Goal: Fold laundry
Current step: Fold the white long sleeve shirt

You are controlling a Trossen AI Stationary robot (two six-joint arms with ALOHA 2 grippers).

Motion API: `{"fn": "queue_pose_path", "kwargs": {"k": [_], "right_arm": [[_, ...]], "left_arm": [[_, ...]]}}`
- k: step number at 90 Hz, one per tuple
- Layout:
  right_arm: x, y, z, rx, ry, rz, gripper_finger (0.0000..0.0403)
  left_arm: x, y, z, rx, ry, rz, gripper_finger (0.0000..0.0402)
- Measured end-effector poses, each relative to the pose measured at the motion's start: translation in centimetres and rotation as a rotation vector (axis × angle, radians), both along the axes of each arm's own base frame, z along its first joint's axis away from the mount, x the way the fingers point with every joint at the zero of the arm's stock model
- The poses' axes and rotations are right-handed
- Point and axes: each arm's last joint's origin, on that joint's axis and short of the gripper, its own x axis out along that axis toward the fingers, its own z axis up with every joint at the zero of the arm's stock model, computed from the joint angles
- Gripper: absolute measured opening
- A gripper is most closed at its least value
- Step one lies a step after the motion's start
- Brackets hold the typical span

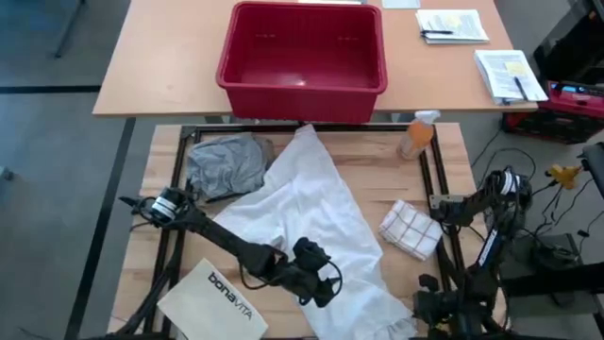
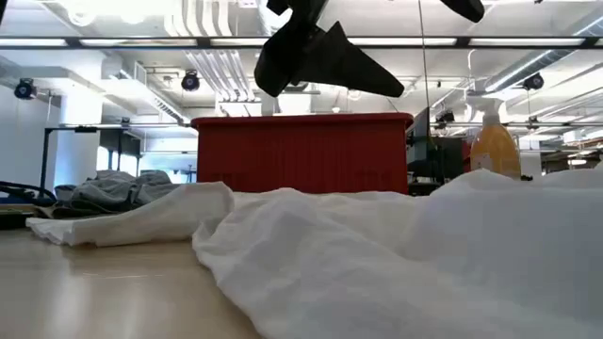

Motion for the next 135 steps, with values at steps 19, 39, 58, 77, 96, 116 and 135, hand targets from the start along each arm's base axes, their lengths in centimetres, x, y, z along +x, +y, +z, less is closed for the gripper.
{"fn": "queue_pose_path", "kwargs": {"k": [19,39,58,77,96,116,135], "right_arm": [[0.4,2.5,4.6,-0.028,-0.035,0.19,0.0],[0.8,5.0,7.2,0.002,-0.048,0.32,0.0],[0.9,5.8,5.9,0.004,0.047,0.325,0.0],[0.6,6.4,3.9,0.024,0.219,0.311,0.0021],[-0.1,6.1,5.4,0.072,0.189,0.256,0.0134],[0.7,4.5,7.0,-0.016,-0.004,0.176,0.022],[4.9,3.4,6.1,-0.081,-0.136,0.213,0.0194]], "left_arm": [[-0.1,0.0,-0.1,0.023,0.017,-0.014,0.0311],[-0.1,0.0,-0.1,0.036,0.02,-0.024,0.0311],[-0.1,-0.1,-0.1,0.029,0.04,-0.094,0.0311],[-0.1,0.0,-0.2,0.013,0.047,-0.082,0.0311],[0.1,0.6,-0.3,-0.006,0.069,-0.09,0.0311],[-0.9,-0.2,-0.5,0.017,0.071,-0.004,0.0311],[-1.2,-1.4,-1.5,-0.112,0.017,-0.067,0.0311]]}}
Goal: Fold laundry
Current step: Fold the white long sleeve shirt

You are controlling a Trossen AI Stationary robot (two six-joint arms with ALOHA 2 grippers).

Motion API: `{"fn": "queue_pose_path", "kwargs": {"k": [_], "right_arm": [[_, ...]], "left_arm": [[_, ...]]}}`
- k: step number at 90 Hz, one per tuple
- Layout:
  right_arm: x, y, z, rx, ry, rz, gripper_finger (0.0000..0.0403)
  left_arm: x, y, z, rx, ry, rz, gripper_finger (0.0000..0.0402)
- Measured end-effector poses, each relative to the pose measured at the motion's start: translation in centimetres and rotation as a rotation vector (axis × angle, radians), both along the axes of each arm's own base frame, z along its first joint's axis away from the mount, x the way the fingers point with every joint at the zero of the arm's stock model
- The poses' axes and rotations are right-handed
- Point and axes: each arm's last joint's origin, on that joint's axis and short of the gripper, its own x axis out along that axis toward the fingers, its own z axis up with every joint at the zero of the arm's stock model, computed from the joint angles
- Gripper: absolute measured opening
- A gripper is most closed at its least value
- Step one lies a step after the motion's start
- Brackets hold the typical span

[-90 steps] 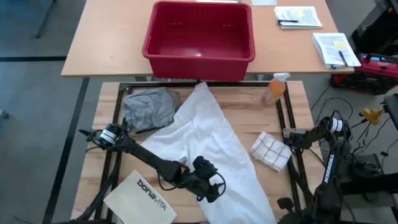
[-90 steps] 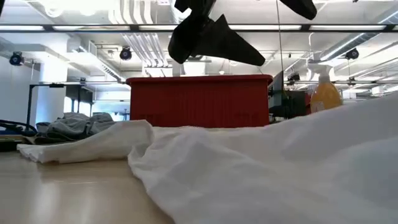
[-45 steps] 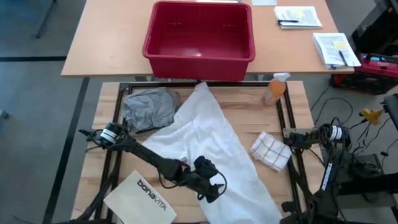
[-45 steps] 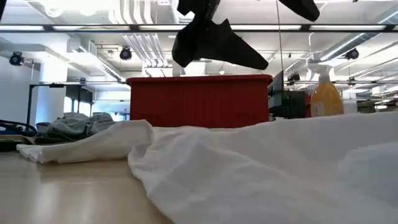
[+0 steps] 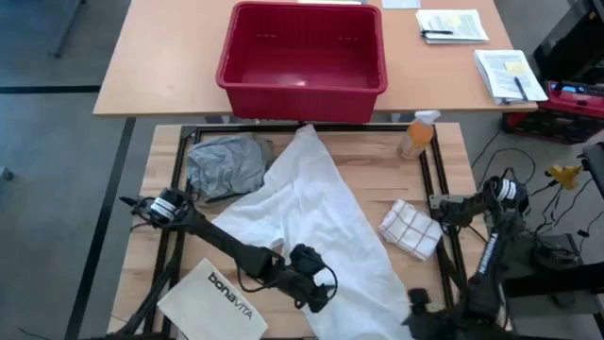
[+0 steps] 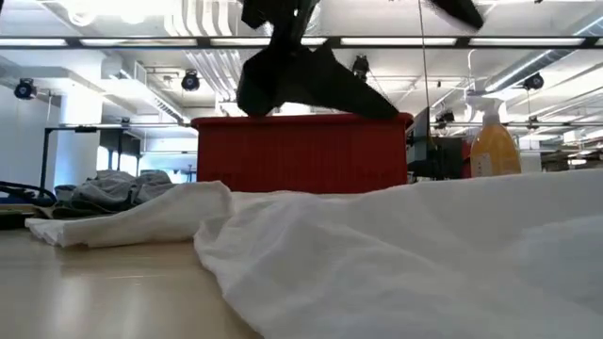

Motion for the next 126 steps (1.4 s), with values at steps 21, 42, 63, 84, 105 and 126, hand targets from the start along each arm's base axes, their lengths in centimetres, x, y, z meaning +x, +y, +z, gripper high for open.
{"fn": "queue_pose_path", "kwargs": {"k": [21,42,63,84,105,126], "right_arm": [[3.7,0.9,-0.6,0.014,-0.206,0.254,0.01],[5.1,2.9,-3.9,-0.053,-0.156,0.349,0.0068],[6.2,4.9,-6.0,-0.133,-0.146,0.353,0.0184],[6.5,5.2,-8.9,-0.3,-0.059,0.323,0.021],[6.5,5.1,-9.1,-0.333,-0.067,0.316,0.0125],[6.4,5.0,-10.1,-0.371,-0.062,0.341,0.0055]], "left_arm": [[-0.3,-1.1,0.6,0.004,-0.02,-0.07,0.0311],[-1.0,-2.5,0.7,0.025,-0.005,-0.2,0.0311],[-1.3,-2.9,0.7,0.051,-0.008,-0.226,0.0311],[-1.3,-2.9,0.7,0.036,-0.007,-0.21,0.0311],[-1.4,-2.9,0.5,0.046,0.009,-0.211,0.0311],[-1.4,-2.8,0.4,0.055,0.016,-0.212,0.0311]]}}
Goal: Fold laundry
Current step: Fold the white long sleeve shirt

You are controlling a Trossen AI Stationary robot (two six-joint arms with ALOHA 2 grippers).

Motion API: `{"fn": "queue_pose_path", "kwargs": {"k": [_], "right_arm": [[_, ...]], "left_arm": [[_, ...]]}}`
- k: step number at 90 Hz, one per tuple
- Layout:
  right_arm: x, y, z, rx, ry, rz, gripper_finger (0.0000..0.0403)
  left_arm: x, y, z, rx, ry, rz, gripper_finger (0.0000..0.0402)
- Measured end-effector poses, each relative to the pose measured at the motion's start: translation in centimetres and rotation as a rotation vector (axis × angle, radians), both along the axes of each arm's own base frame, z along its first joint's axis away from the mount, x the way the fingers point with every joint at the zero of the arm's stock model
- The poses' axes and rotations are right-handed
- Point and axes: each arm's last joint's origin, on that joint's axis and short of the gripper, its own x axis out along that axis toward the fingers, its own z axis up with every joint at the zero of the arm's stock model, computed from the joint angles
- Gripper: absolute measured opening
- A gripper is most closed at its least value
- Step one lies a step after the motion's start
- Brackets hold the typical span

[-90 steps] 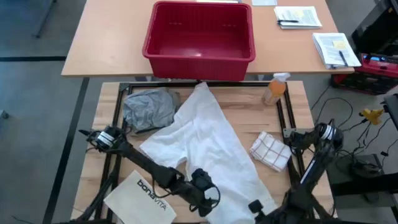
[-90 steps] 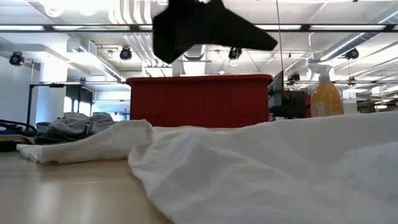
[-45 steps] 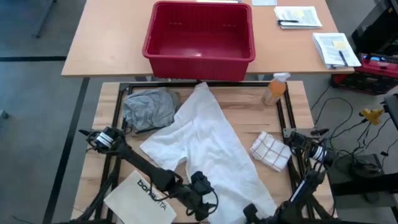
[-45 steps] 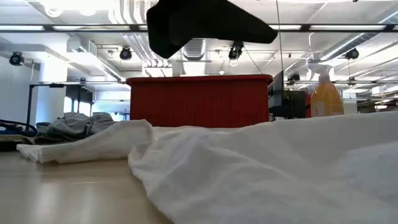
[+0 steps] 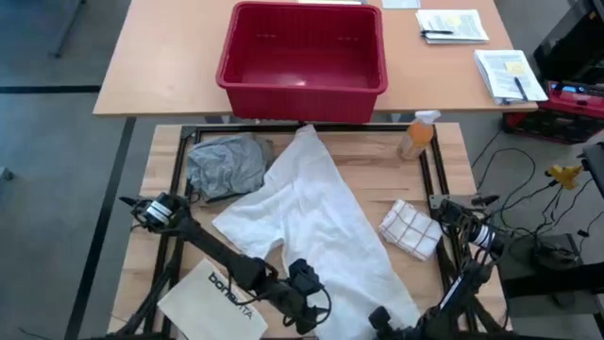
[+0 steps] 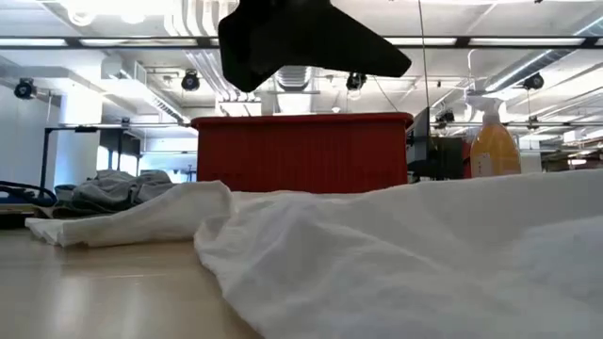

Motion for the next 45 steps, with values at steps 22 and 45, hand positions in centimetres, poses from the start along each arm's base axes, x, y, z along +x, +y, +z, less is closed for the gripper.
{"fn": "queue_pose_path", "kwargs": {"k": [22,45], "right_arm": [[0.1,0.6,1.1,0.024,-0.007,0.013,0.0004],[-0.6,1.0,3.3,0.111,-0.007,-0.033,0.0003]], "left_arm": [[-0.1,0.0,-0.1,0.008,0.011,0.0,0.0311],[-0.1,0.1,-0.2,0.017,0.024,0.0,0.0311]]}}
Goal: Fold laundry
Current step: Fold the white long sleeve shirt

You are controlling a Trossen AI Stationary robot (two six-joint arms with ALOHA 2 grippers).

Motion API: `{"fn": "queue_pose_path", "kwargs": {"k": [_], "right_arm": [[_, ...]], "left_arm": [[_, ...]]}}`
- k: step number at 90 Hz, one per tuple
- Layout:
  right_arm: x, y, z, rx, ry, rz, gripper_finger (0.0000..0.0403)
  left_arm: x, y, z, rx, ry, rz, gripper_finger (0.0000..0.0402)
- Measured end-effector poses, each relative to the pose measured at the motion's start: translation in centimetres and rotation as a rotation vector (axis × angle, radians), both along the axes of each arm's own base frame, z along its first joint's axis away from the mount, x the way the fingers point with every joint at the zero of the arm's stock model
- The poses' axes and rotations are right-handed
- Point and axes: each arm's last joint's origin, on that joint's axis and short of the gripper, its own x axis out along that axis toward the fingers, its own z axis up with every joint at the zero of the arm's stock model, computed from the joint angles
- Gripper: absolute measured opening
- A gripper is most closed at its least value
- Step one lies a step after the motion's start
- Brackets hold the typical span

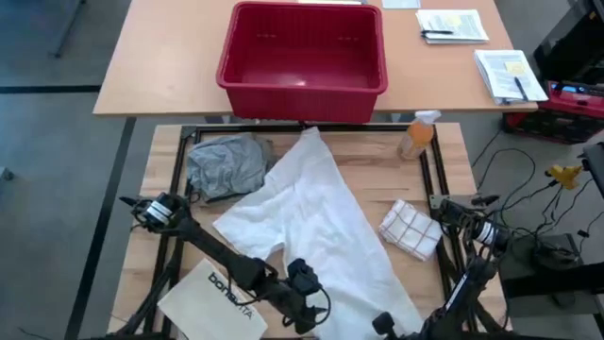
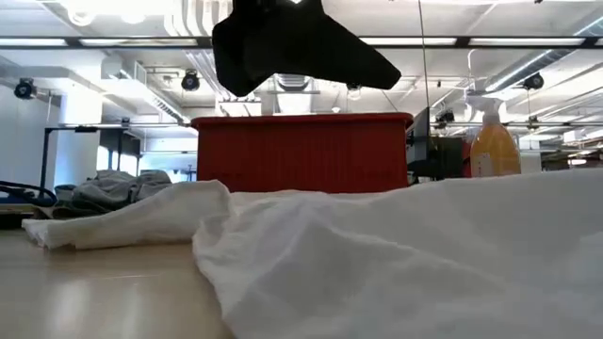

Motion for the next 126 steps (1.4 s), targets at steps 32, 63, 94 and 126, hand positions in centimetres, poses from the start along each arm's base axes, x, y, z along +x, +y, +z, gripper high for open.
{"fn": "queue_pose_path", "kwargs": {"k": [32,63,94,126], "right_arm": [[-0.1,0.0,0.6,0.019,-0.008,0.003,0.0014],[-0.1,0.0,0.6,0.017,-0.008,0.004,0.0028],[-0.2,1.1,1.0,0.167,0.033,0.064,0.0001],[-0.6,1.4,0.9,0.239,0.097,0.064,0.0005]], "left_arm": [[0.0,0.0,0.0,0.001,0.0,0.0,0.0311],[0.0,0.0,-0.1,0.004,0.005,0.0,0.0311],[0.0,0.0,-0.1,0.004,0.005,0.0,0.0311],[0.0,0.1,-0.1,0.007,0.007,0.002,0.0311]]}}
